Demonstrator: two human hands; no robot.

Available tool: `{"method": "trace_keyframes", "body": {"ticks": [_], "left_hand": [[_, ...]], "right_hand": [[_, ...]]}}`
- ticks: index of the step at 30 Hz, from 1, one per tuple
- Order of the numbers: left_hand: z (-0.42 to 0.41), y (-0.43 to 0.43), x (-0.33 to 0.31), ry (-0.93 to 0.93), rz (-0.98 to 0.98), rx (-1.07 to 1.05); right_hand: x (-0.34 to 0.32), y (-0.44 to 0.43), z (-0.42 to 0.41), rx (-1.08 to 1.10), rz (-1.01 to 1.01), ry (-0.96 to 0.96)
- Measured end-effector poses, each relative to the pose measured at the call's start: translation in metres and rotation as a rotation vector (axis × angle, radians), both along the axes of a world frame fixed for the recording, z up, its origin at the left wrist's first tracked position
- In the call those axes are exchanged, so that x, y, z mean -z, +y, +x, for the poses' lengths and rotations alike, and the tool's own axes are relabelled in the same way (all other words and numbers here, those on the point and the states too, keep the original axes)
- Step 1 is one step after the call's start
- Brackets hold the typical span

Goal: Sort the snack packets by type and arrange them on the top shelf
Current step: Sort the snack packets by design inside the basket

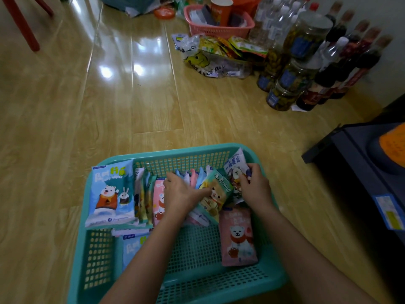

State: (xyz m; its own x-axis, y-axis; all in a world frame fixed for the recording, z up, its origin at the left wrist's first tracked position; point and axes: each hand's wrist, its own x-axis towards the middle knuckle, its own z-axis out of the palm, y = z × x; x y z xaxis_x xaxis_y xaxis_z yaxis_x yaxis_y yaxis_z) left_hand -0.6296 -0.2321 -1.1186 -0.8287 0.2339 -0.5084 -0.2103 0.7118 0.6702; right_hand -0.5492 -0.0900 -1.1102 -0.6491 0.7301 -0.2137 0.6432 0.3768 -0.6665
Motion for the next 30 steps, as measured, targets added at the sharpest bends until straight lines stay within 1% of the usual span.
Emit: {"method": "trace_keyframes", "body": {"ticks": [5, 7, 9, 11, 14, 17, 18, 20, 23, 27, 28, 29, 30], "left_hand": [[0.0, -0.008, -0.001, -0.006, 0.018, -0.03], [0.0, -0.011, -0.001, -0.014, 0.027, -0.029], [0.001, -0.01, -0.001, -0.017, 0.025, -0.013], [0.003, -0.009, -0.001, -0.008, 0.018, -0.002], [0.006, -0.009, -0.001, 0.016, 0.014, 0.006], [0.009, -0.009, -0.002, 0.028, 0.024, 0.007], [0.011, -0.008, -0.002, 0.031, 0.021, 0.009], [0.012, -0.008, -0.002, 0.036, 0.009, 0.012], [0.012, -0.009, -0.001, 0.032, -0.005, 0.019], [0.012, -0.009, 0.0, 0.036, -0.023, 0.034], [0.012, -0.008, 0.0, 0.037, -0.026, 0.035], [0.012, -0.008, 0.0, 0.039, -0.028, 0.034], [0.012, -0.008, 0.0, 0.038, -0.027, 0.033]], "right_hand": [[0.0, 0.007, -0.003, 0.041, -0.215, 0.078], [0.001, 0.008, -0.005, 0.046, -0.254, 0.089], [0.004, 0.005, -0.005, 0.008, -0.278, 0.027], [0.01, 0.0, -0.003, -0.041, -0.297, -0.074], [0.02, -0.005, -0.004, -0.095, -0.206, -0.274], [0.016, -0.01, -0.013, -0.187, 0.033, -0.543], [0.012, -0.012, -0.015, -0.21, 0.114, -0.596], [0.005, -0.014, -0.016, -0.223, 0.235, -0.636], [-0.003, -0.018, -0.011, -0.143, 0.265, -0.532], [-0.015, -0.025, 0.0, -0.168, 0.411, -0.29], [-0.018, -0.026, 0.002, -0.149, 0.377, -0.236], [-0.021, -0.027, 0.004, -0.133, 0.276, -0.211], [-0.02, -0.03, 0.006, -0.124, 0.113, -0.225]]}}
